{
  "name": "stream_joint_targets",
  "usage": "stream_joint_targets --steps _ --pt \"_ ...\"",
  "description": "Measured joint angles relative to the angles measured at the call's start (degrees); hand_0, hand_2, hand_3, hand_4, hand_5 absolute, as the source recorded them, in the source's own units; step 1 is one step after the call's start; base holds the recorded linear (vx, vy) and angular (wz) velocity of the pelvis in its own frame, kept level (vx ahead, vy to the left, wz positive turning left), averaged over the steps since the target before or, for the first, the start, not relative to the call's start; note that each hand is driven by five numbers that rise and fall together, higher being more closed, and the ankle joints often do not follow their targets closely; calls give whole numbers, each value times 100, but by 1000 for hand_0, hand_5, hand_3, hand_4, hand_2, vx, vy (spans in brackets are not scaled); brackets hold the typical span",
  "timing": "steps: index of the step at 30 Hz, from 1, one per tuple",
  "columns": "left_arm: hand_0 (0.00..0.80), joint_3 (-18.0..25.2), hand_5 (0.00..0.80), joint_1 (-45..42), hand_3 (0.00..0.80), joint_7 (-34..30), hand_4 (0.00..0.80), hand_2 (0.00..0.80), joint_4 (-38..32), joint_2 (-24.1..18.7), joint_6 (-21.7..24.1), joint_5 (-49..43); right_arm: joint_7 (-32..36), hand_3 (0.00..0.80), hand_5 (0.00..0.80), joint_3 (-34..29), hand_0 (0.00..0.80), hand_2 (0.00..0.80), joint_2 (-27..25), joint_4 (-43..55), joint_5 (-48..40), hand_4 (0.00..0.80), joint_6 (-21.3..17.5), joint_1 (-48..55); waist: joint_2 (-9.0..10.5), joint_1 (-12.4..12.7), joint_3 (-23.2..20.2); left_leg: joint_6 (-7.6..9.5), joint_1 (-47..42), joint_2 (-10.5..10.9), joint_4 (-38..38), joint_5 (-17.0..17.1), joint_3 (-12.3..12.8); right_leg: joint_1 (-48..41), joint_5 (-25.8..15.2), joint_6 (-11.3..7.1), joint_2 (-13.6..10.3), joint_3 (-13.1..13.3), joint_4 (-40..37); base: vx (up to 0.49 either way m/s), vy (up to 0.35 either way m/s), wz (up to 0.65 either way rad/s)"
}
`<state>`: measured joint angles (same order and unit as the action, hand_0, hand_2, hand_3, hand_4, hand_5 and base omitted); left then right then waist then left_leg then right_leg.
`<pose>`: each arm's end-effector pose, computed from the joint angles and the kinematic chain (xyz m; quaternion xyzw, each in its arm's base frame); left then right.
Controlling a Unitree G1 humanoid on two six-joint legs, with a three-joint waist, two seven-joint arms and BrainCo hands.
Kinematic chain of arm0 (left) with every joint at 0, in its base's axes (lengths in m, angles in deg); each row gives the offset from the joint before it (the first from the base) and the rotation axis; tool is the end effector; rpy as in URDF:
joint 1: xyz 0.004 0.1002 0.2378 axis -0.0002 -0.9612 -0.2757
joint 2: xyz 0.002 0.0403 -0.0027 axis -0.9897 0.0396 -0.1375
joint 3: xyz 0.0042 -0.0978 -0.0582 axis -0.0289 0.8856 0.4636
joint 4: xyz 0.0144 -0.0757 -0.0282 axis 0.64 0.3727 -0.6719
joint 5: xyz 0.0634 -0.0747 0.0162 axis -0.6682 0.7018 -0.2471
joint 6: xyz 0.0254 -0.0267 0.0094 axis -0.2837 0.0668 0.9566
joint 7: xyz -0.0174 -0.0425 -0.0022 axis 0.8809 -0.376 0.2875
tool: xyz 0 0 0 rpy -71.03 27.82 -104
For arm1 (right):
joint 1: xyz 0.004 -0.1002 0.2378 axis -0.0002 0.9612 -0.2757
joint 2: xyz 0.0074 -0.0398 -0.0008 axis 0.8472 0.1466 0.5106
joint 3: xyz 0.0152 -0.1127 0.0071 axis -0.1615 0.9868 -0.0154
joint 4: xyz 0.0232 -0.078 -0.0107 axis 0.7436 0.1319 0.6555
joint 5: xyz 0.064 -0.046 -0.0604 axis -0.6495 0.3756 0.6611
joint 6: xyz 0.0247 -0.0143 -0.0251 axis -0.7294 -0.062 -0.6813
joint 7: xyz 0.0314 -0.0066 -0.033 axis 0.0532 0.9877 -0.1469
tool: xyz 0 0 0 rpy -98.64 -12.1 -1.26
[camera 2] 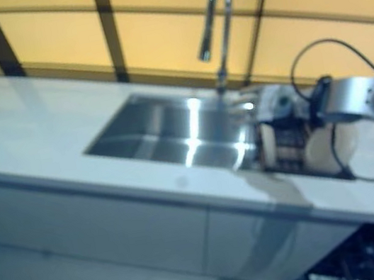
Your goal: Take plates into dishwasher
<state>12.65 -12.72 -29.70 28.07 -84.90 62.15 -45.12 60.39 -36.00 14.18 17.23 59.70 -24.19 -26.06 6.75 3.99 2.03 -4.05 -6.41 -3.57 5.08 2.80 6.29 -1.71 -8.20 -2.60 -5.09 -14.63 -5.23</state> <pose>0.0654 0.2596 -0.1110 0.2847 0.5834 -0.0923 0.7550 0.2778 -0.2537 0.2522 -0.8934 -0.2459 0.2675 0.2641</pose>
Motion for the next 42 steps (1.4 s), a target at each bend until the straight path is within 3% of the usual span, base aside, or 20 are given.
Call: stream_joint_targets --steps 24,42 --pt "0 7 0 5 0 -3 0 0 -37 -30 100 -1 17 0 0 -37 0 0 162 -493 92 0 19 265 -24 14 160 9 10 -2 1 4 -23 -4 5 5 0 -16 0 4 -8 0" --pt "0 8 0 -51 0 -2 0 0 -198 -111 101 -2 -37 0 0 -130 0 0 388 -868 131 0 444 558 -78 39 389 -10 160 -26 -26 24 -111 100 18 24 26 -79 0 16 -53 2"
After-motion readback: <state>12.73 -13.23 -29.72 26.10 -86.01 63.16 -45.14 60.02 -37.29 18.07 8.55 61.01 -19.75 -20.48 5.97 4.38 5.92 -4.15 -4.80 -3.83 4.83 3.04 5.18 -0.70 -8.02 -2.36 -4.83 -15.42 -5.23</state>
